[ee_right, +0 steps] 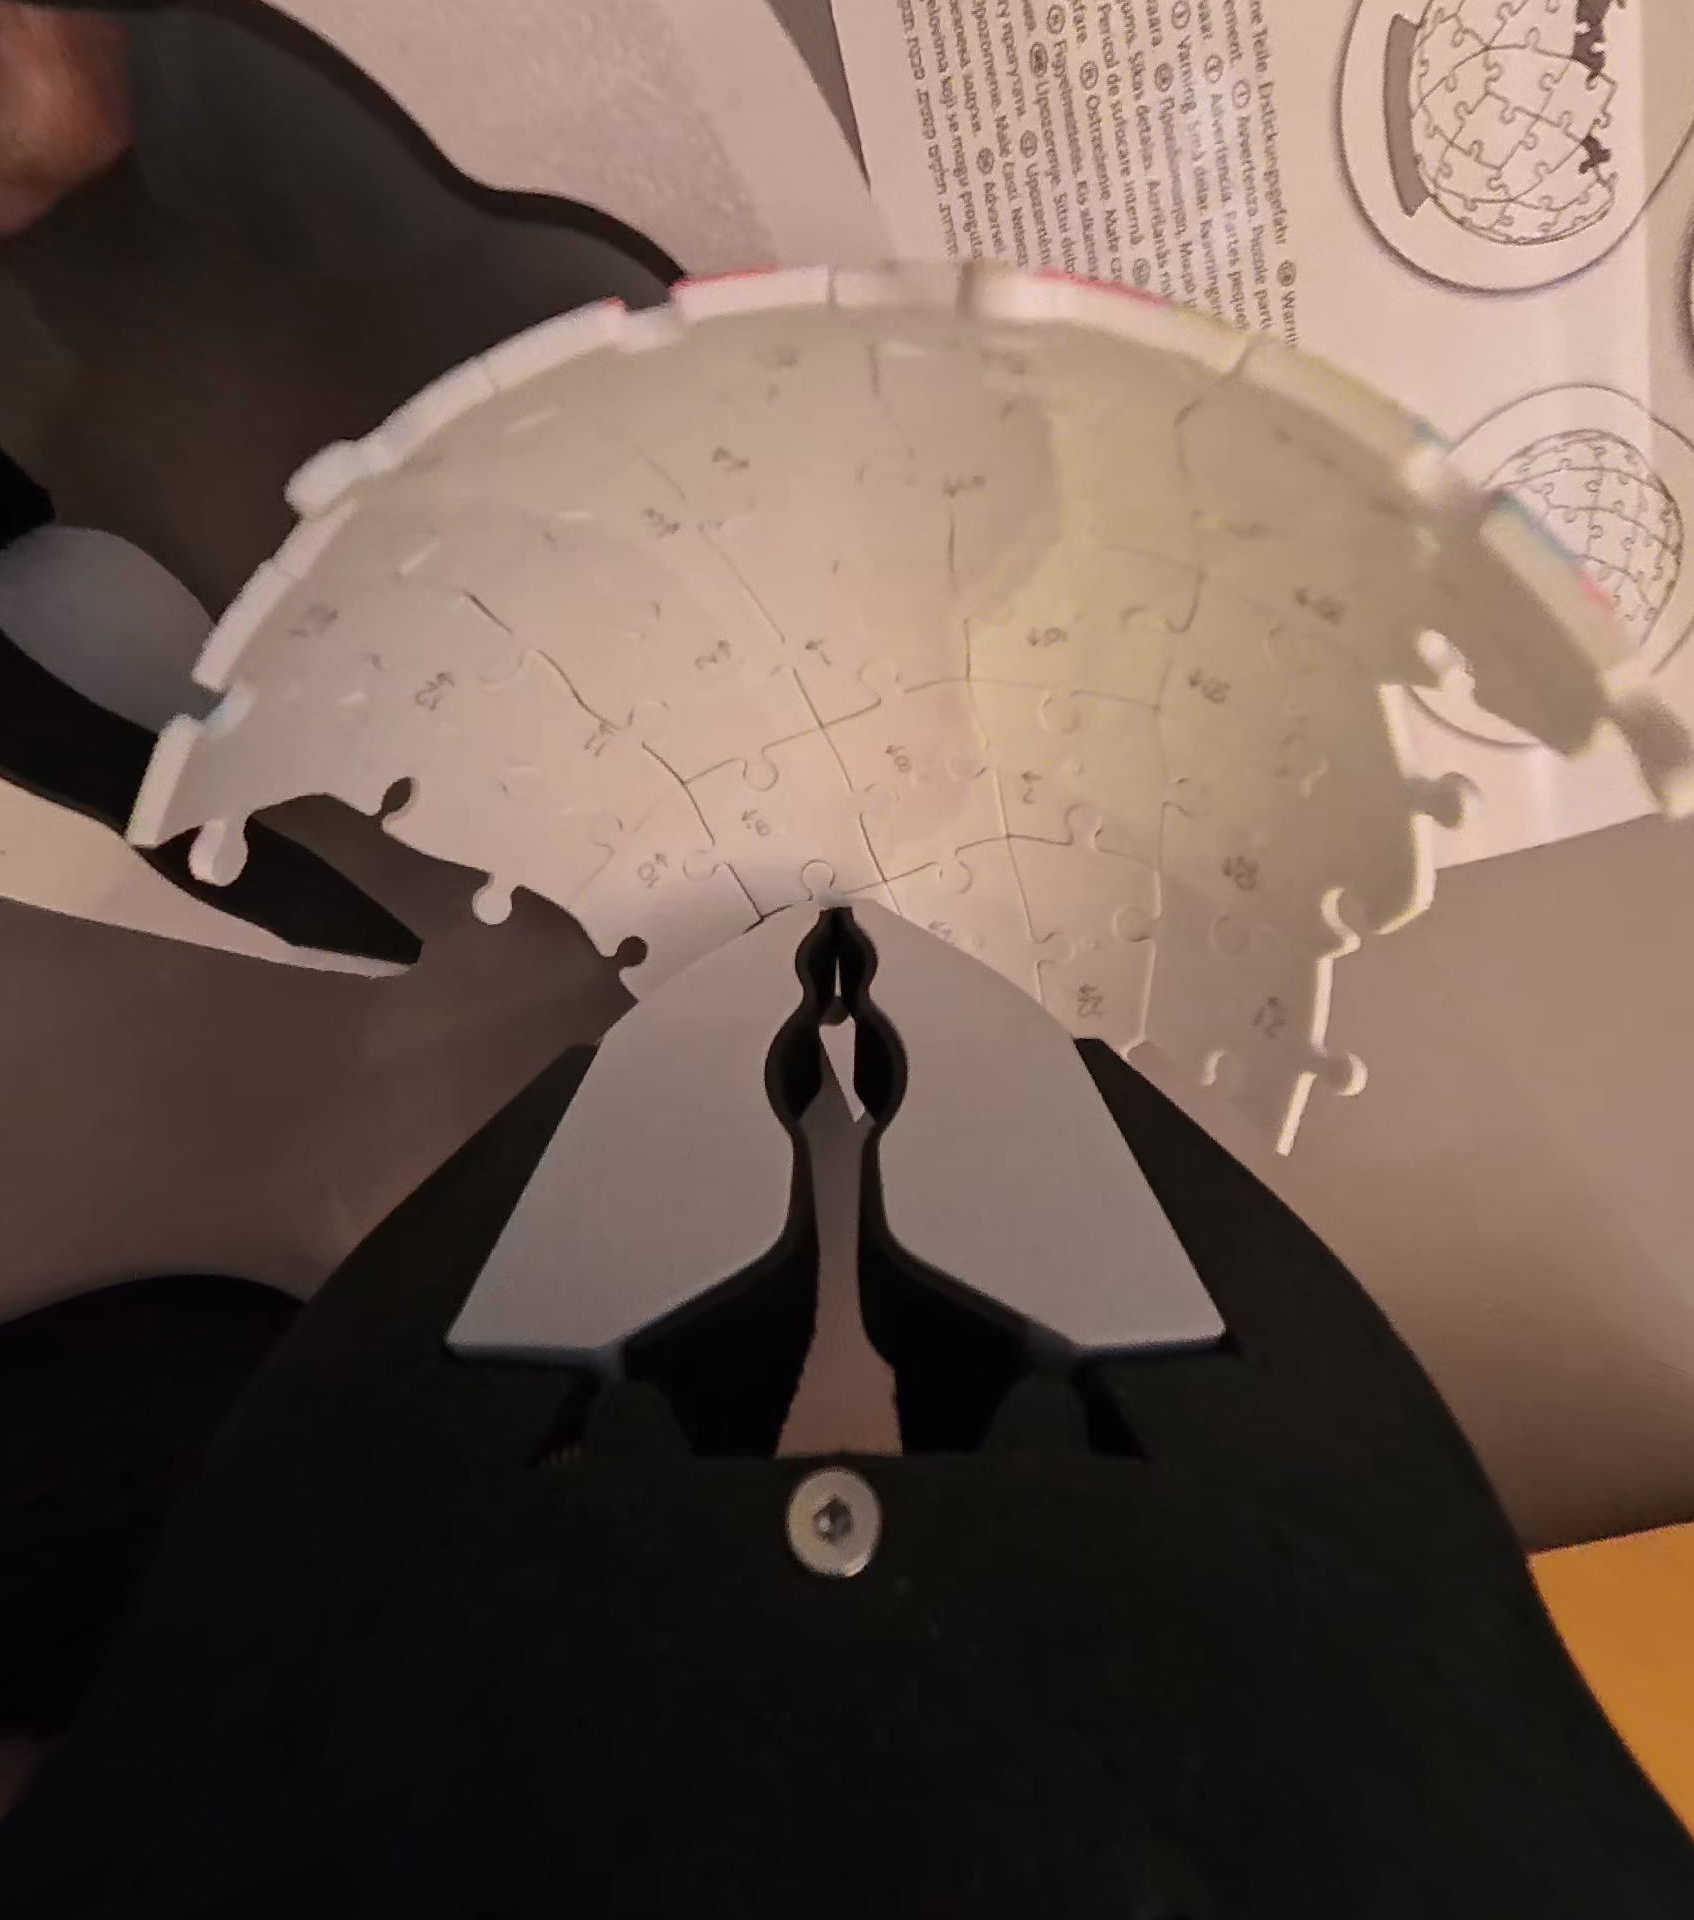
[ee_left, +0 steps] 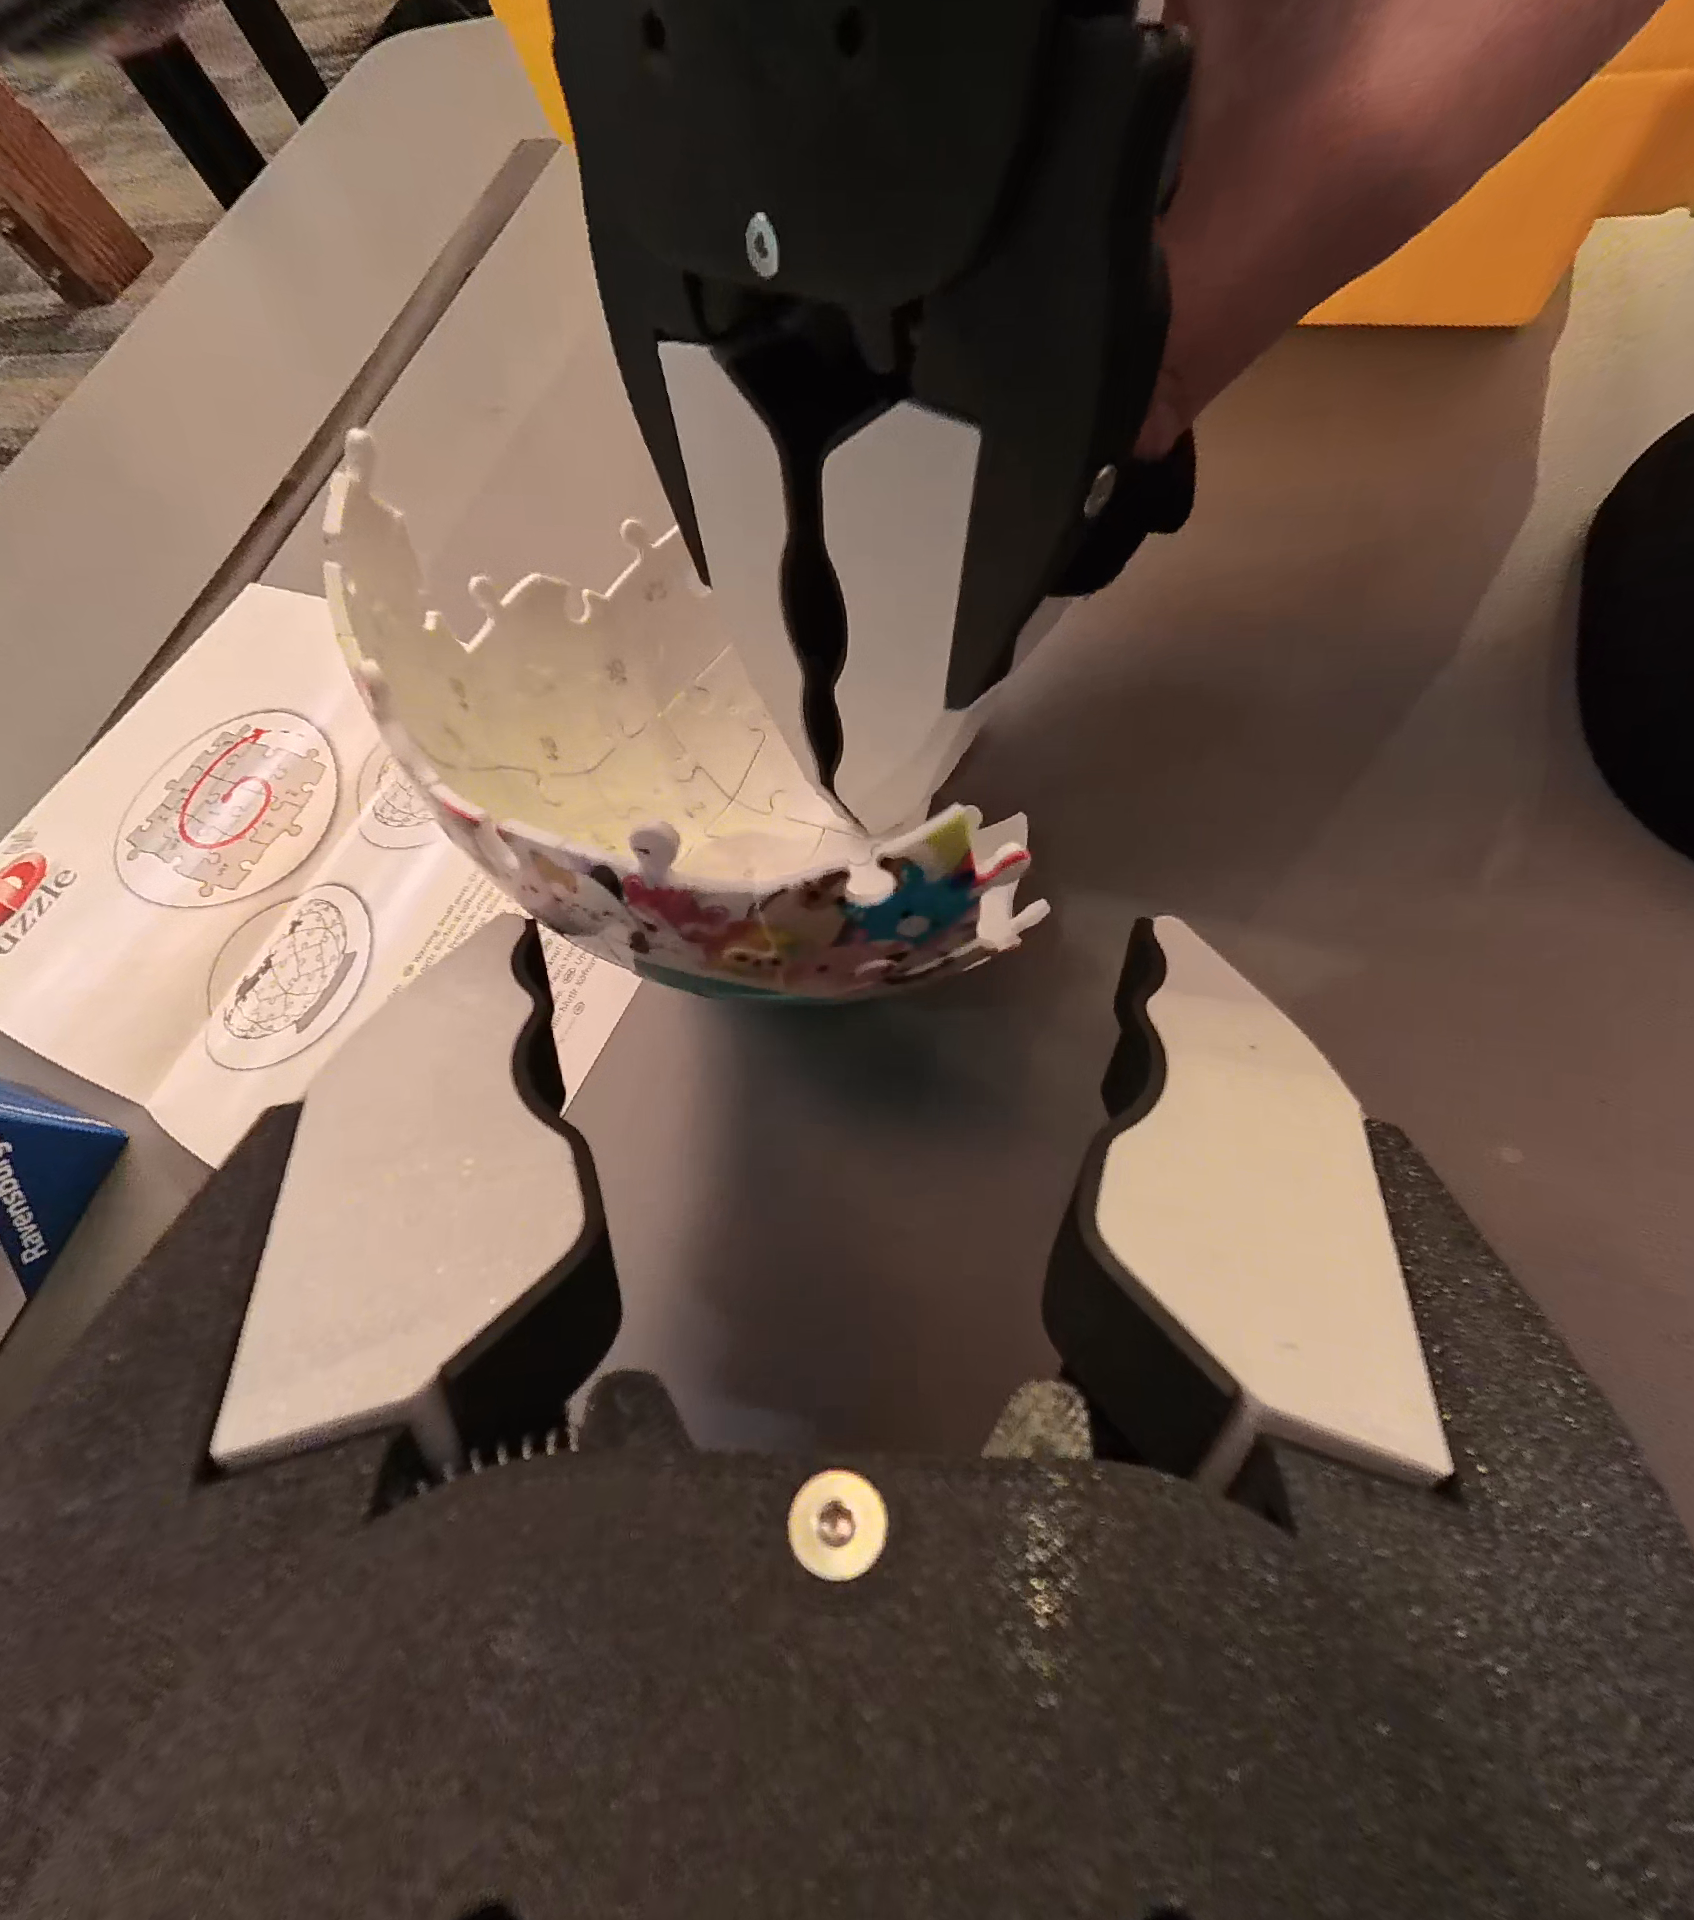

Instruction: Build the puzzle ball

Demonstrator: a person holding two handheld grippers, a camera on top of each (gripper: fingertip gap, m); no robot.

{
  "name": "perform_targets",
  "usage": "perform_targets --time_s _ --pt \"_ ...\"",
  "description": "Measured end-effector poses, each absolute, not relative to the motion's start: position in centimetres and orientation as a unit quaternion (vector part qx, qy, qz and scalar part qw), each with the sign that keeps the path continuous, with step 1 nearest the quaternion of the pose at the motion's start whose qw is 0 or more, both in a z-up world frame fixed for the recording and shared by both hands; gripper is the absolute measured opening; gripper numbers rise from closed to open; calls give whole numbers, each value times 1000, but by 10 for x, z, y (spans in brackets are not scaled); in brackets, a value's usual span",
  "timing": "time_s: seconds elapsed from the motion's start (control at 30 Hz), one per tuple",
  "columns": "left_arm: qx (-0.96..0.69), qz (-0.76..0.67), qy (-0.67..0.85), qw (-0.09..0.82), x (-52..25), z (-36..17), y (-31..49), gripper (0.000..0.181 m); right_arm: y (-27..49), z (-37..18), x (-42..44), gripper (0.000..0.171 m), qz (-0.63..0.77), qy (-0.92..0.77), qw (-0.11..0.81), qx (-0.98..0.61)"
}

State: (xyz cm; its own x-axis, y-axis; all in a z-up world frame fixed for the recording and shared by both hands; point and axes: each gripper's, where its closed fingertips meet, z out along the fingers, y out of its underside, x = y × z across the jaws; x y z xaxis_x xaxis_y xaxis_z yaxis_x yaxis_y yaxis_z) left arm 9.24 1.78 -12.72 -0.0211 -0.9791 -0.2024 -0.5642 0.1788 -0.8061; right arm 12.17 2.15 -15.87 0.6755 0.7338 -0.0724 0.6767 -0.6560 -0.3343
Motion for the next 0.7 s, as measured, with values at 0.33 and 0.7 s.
perform_targets --time_s 0.33,0.7 --pt "-586 -266 660 388 93 -128 19 103 22 -158 120 1 145 -366 153 -906" --pt "-584 -273 659 389 94 -127 18 103 21 -159 118 2 127 -372 142 -908"
